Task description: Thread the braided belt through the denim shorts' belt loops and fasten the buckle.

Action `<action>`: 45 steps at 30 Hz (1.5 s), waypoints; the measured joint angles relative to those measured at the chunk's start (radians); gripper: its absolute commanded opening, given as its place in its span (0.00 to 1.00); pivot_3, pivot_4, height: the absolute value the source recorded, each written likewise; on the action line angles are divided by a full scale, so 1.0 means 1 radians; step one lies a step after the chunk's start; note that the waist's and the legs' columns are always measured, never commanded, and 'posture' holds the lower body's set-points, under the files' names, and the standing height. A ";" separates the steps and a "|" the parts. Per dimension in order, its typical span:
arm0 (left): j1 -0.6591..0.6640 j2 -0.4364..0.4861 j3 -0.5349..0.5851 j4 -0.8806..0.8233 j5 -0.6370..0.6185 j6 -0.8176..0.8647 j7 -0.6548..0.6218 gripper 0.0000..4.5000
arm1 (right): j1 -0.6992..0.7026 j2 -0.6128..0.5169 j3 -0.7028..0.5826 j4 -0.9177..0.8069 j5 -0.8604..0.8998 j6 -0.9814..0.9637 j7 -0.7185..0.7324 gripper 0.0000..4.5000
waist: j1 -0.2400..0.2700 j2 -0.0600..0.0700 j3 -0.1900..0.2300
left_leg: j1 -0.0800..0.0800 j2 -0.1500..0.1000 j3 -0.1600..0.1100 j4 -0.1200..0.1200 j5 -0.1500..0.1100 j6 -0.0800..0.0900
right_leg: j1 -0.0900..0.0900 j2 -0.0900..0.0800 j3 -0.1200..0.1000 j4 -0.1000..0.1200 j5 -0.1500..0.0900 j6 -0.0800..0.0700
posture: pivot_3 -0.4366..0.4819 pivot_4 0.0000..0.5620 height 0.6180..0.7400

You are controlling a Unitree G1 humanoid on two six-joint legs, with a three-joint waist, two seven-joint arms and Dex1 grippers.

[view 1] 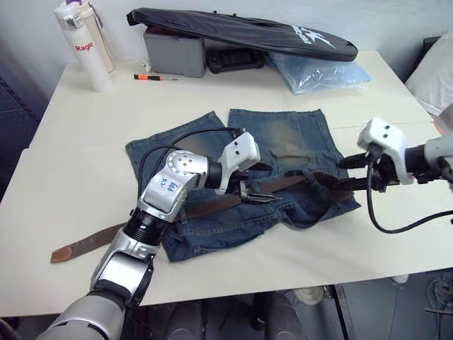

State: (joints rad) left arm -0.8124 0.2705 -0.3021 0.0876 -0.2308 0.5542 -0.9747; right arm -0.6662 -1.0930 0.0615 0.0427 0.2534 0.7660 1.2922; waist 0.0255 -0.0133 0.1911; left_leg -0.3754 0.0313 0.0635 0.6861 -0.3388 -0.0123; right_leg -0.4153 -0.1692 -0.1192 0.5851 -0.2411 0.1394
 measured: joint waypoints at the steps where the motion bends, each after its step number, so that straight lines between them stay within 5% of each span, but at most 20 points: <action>1: -0.002 -0.005 -0.004 0.006 0.000 -0.007 -0.003 1.00 | 0.021 -0.009 -0.024 -0.010 0.019 0.055 -0.008 0.79 | 0.000 0.000 0.000 | 0.000 0.000 0.000 0.000 0.000 0.000 | 0.000 0.000 0.000 0.000 0.000 0.000 | 0.48 0.27 1.00; 10: -0.010 -0.019 -0.015 0.029 0.004 -0.032 -0.013 1.00 | -0.049 0.044 0.071 0.153 0.003 0.073 -0.008 0.79 | -0.005 0.000 0.000 | 0.000 0.000 0.001 0.000 0.000 0.000 | 0.000 0.000 0.001 0.000 0.000 0.000 | 0.48 0.27 1.00; 13: -0.010 -0.015 -0.017 0.029 0.005 -0.031 -0.011 1.00 | -0.086 0.074 0.125 0.213 -0.022 0.036 0.006 0.62 | -0.005 0.000 0.000 | 0.000 0.000 0.001 0.000 0.000 0.000 | 0.000 0.000 0.001 0.000 0.000 0.000 | 0.48 0.27 1.00; 15: -0.009 -0.013 -0.017 0.029 0.005 -0.031 -0.010 1.00 | -0.098 0.085 0.136 0.232 -0.031 0.021 0.009 0.35 | -0.002 0.000 0.000 | 0.000 0.000 0.000 0.000 0.000 0.000 | 0.000 0.000 0.001 0.000 0.000 0.000 | 0.48 0.27 1.00; 20: -0.007 0.000 -0.017 0.028 0.005 -0.030 -0.010 1.00 | -0.097 0.085 0.157 0.226 -0.051 -0.023 0.006 0.02 | 0.000 0.000 0.000 | 0.000 0.000 0.001 0.000 0.000 0.000 | 0.000 0.000 0.001 0.000 0.000 0.001 | 0.48 0.27 1.00; 27: -0.007 0.005 -0.018 0.024 0.005 -0.029 -0.009 1.00 | -0.039 0.094 0.102 0.161 -0.067 -0.124 -0.070 0.02 | -0.002 0.000 0.000 | 0.000 0.000 0.001 0.000 0.000 0.000 | 0.000 0.000 0.001 0.000 0.000 0.001 | 0.48 0.27 1.00; 30: -0.007 0.006 -0.022 0.024 0.006 -0.030 -0.011 1.00 | 0.148 0.209 -0.075 0.053 -0.089 -0.350 -0.322 0.02 | -0.001 0.000 0.000 | 0.000 0.000 0.001 0.000 0.000 0.000 | 0.000 0.000 0.001 0.000 0.001 0.001 | 0.48 0.27 1.00; 36: -0.007 0.002 -0.032 0.024 0.006 -0.030 -0.018 1.00 | 0.336 0.414 -0.176 0.012 -0.188 -0.690 -0.670 0.02 | -0.003 0.001 0.000 | 0.001 0.000 0.001 0.000 0.000 0.000 | 0.000 0.000 0.001 0.000 0.001 0.001 | 0.48 0.27 1.00; 45: -0.007 0.002 -0.034 0.024 0.006 -0.028 -0.022 1.00 | 0.309 0.421 -0.144 0.156 -0.405 -1.049 -0.873 0.02 | -0.005 0.001 0.000 | 0.001 0.000 0.002 0.000 0.000 0.000 | 0.000 0.000 0.002 0.000 0.001 0.001 | 0.48 0.27 1.00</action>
State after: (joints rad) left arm -0.8194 0.2726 -0.3359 0.1116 -0.2252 0.5258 -0.9963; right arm -0.3573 -0.6721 -0.0828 0.1989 -0.1516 -0.2834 0.4188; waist 0.0201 -0.0126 0.1909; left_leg -0.3740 0.0311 0.0651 0.6860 -0.3387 -0.0123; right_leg -0.4150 -0.1691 -0.1169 0.5852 -0.2403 0.1405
